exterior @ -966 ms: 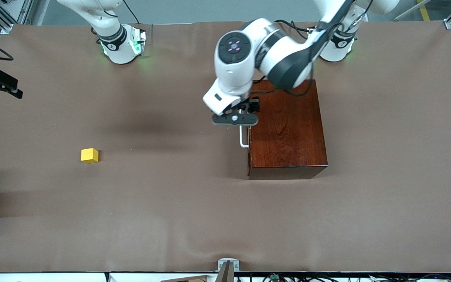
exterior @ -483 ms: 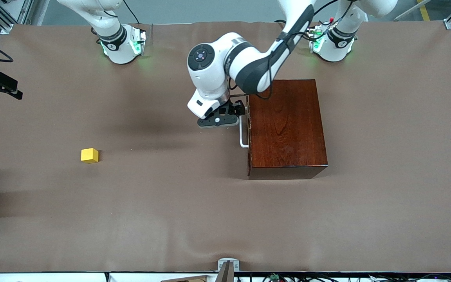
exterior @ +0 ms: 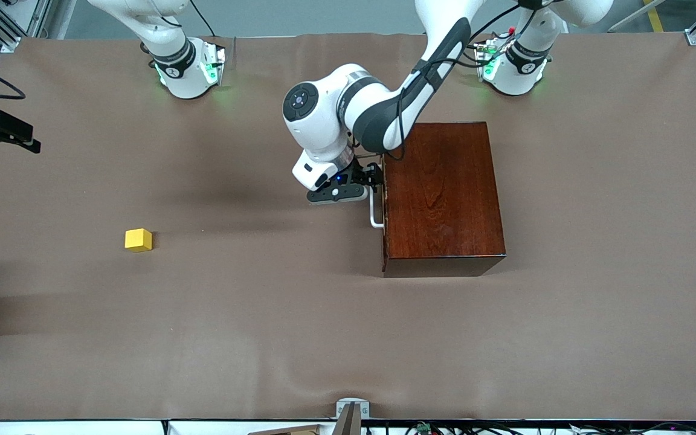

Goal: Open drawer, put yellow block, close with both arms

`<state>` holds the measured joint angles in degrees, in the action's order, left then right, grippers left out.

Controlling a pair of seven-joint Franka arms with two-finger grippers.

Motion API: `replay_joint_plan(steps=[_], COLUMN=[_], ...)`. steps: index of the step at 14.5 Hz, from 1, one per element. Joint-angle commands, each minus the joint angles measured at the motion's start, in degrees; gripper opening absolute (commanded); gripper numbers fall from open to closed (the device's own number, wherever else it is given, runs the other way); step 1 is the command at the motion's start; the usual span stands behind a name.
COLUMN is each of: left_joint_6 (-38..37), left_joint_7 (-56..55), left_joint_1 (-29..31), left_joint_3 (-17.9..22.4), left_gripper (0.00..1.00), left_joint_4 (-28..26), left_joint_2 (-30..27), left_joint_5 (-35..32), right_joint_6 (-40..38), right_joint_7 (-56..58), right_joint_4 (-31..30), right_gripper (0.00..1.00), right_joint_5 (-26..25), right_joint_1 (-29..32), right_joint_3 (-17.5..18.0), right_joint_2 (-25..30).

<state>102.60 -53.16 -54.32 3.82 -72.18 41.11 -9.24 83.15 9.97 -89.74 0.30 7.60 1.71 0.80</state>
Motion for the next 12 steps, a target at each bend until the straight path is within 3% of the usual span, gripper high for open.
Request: replay_joint_plan(steps=[1, 12], left_joint_6=[-1.1, 0.9], left_joint_7=[-0.1, -0.2], left_joint_1=[-0.7, -2.1], left_joint_3=[0.3, 0.3], left_gripper=[1.00, 1.00], left_joint_4=[1.1, 1.3], left_joint_2=[1.2, 3.7], left_joint_5=[-1.8, -3.9], right_joint_6=[-1.4, -3.3], right_joint_7=[-0.2, -0.2], right_joint_4=[0.6, 0.6], right_gripper=[1.00, 1.00], right_joint_5=[-0.6, -0.6], right_joint_1=[0.8, 1.3], right_joint_3=[0.9, 0.9], right_joint_2=[-0.1, -1.1])
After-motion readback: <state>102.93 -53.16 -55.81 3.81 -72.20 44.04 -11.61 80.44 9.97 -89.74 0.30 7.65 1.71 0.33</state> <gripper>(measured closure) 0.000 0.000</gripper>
